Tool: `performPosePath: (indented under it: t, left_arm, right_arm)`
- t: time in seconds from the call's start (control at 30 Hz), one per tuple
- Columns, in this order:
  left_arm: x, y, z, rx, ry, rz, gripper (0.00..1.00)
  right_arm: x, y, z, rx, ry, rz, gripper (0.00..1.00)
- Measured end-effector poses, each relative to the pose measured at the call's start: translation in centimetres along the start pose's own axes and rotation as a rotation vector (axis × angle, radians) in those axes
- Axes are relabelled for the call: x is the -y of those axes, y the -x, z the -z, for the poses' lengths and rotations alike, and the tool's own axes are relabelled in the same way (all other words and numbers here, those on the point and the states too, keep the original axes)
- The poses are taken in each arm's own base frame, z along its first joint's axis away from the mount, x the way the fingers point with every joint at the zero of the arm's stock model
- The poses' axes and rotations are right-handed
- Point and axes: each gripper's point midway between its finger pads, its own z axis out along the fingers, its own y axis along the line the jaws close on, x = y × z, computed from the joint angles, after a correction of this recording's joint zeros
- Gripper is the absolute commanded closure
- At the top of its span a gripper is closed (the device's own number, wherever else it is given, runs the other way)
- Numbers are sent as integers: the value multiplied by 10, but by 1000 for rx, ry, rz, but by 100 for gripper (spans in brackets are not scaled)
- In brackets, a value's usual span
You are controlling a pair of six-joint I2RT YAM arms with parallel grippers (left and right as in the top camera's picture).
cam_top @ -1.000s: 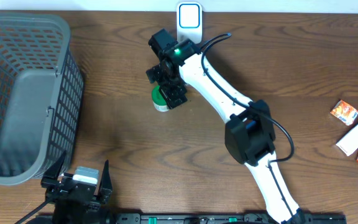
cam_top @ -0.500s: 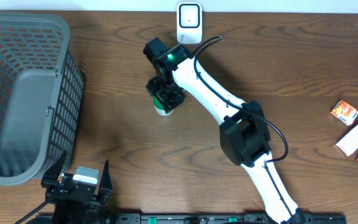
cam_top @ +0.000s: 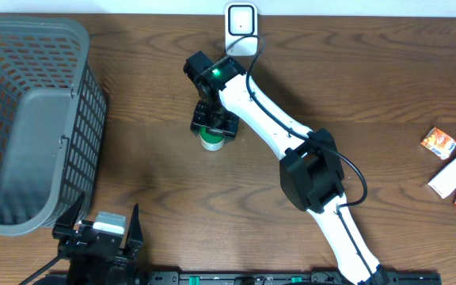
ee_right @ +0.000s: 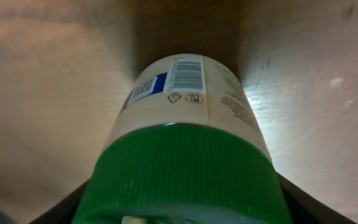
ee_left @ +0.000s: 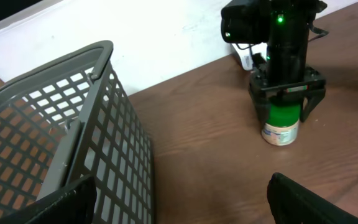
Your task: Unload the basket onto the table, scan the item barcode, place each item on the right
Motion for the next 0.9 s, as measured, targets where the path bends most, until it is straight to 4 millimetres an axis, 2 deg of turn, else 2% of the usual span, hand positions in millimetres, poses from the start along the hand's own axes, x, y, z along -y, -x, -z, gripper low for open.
performPosePath:
  t: [0.17,0.23,0.3,0.43,0.5,0.7,0.8,0.9]
  left_arm:
    - [0,0,0,-1,0,0,13]
    - [0,0,0,-1,0,0,13]
    - [0,0,0,-1,0,0,13]
    - [0,0,0,0,0,0,13]
    - [0,0,0,-1,0,0,13]
    - [0,0,0,-1,-1,0,13]
    - [0,0,0,-1,-1,0,13]
    - [0,0,0,-1,0,0,13]
  right_arm:
    - [34,1,3,10,-172,306,46]
    - [46,3,6,13,-244,407,41]
    - [56,4,9,11,-306,484,33]
    - [64,10,12,23,-386,595,6]
    - [65,9,13,25,-408,633,1]
    - [56,-8,24,32,-424,676,1]
    - [50,-19,45,69,-406,638,1]
    - [48,-28,79,140,-353,502,1]
